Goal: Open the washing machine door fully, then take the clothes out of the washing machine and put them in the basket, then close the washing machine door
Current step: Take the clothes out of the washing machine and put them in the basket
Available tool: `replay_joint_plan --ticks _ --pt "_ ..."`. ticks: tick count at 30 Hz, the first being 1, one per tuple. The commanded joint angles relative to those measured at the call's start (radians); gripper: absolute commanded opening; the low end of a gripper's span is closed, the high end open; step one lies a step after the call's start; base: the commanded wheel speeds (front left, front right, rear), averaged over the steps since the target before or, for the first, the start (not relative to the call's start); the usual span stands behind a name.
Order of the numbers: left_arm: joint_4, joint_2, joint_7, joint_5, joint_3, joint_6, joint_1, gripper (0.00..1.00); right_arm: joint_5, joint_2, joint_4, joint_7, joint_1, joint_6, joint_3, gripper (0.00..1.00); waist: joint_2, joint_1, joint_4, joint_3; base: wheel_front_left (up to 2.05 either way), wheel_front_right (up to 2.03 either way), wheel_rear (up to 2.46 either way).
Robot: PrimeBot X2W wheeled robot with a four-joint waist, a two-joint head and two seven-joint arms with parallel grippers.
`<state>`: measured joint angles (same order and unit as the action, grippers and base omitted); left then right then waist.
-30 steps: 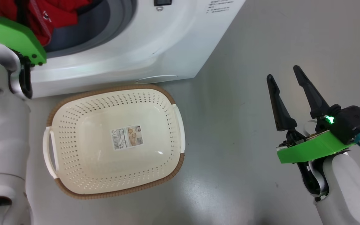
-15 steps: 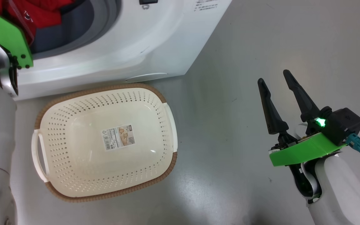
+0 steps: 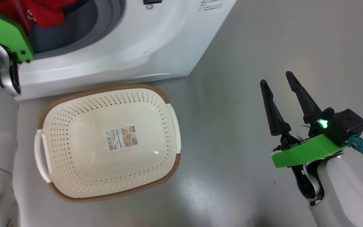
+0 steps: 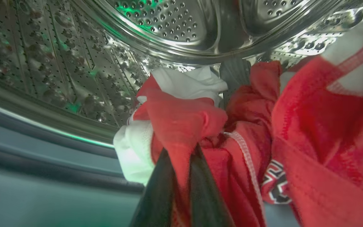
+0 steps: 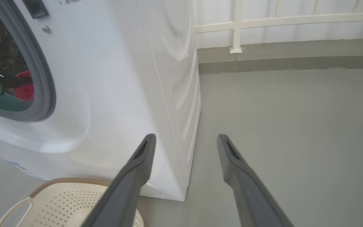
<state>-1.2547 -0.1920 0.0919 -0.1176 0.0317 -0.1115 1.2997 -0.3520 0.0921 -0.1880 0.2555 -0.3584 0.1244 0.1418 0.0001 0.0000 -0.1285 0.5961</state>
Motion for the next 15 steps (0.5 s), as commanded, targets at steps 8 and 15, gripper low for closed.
replay_joint_plan --ticks 8,15 --pt "0.057 -0.009 0.133 -0.101 -0.074 0.086 -0.040 0.00 0.002 0.010 0.014 0.006 -0.001 0.006 0.014 1.00 -0.0001 0.0000 0.024 -0.025 0.00 0.00 0.00" --pt "0.139 0.009 0.167 -0.133 -0.091 0.137 -0.094 0.00 0.004 0.024 0.011 0.006 0.009 0.006 0.011 1.00 -0.0001 0.0000 0.048 -0.063 0.00 0.00 0.00"
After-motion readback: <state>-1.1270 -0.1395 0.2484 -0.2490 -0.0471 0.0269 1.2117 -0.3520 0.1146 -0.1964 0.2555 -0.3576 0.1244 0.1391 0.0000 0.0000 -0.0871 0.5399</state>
